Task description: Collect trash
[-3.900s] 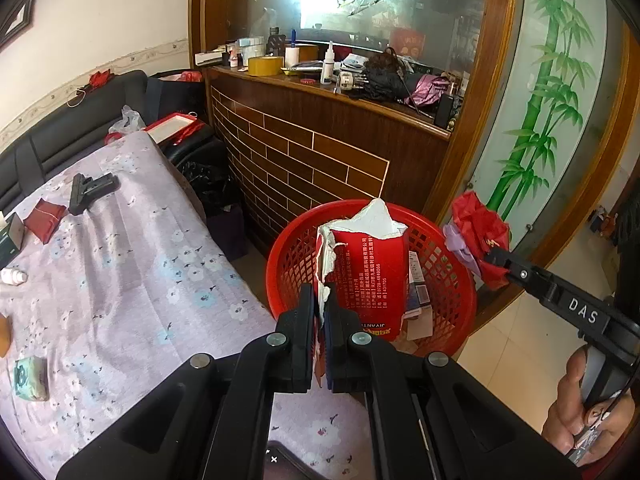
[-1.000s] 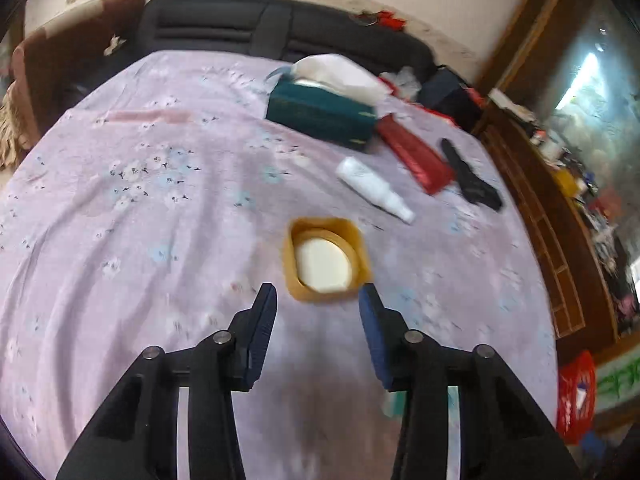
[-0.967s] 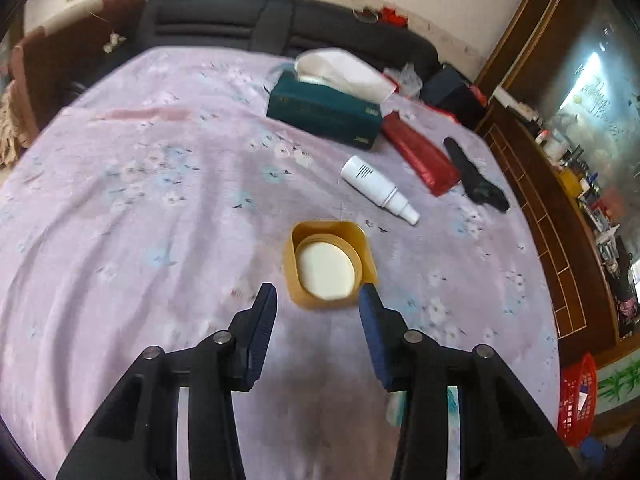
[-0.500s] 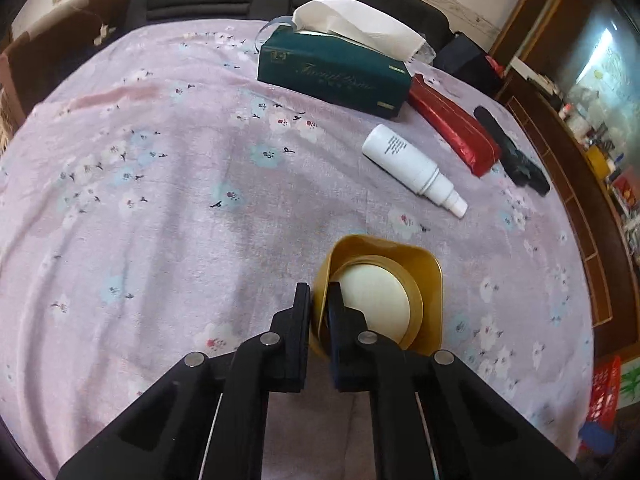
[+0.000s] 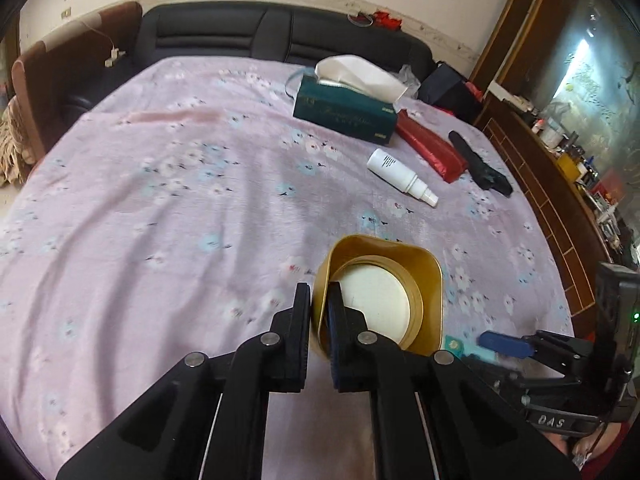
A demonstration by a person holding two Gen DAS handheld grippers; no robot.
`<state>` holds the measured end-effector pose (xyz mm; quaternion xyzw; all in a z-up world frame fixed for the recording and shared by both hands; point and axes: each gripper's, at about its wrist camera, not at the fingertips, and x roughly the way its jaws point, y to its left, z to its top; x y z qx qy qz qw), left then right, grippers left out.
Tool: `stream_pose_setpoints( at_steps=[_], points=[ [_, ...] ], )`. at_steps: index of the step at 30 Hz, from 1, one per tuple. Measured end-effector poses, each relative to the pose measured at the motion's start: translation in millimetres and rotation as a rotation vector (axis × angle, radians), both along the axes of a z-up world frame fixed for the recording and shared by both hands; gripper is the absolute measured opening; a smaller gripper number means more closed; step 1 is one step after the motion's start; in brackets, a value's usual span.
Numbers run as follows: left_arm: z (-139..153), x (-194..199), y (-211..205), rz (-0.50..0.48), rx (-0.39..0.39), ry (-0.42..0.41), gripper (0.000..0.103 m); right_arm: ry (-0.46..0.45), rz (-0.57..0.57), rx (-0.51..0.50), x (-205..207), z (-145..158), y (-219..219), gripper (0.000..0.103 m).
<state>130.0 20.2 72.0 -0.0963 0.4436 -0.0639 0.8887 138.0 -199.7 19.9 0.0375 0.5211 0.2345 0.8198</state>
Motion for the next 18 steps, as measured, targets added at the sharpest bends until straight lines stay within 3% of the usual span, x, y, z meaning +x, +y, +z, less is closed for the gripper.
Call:
stream_pose_setpoints(
  at_steps=[2,9,14,18],
  points=[
    [4.8,-11.2,2.9,-0.011,0.001,-0.015,0.007,-0.024,0.039,-0.045,-13.5,0.6,10.1,0.064],
    [17.4,-43.8,-0.5,-0.041,0.006,-0.058,0.007,-0.126,0.128,-0.288,-50.3,-12.9,39.3,0.064],
    [20.2,-65.3,-8.6,-0.057,0.009,-0.079,0.007,-0.096,0.041,-0.255,-62.4,-6.6,25.3,0.035],
    [20.2,-85.0,-18.6,-0.076,0.005,-0.088,0.007,-0.099,-0.044,-0.226,-86.8,4.5,12.8,0.032]
  ],
)
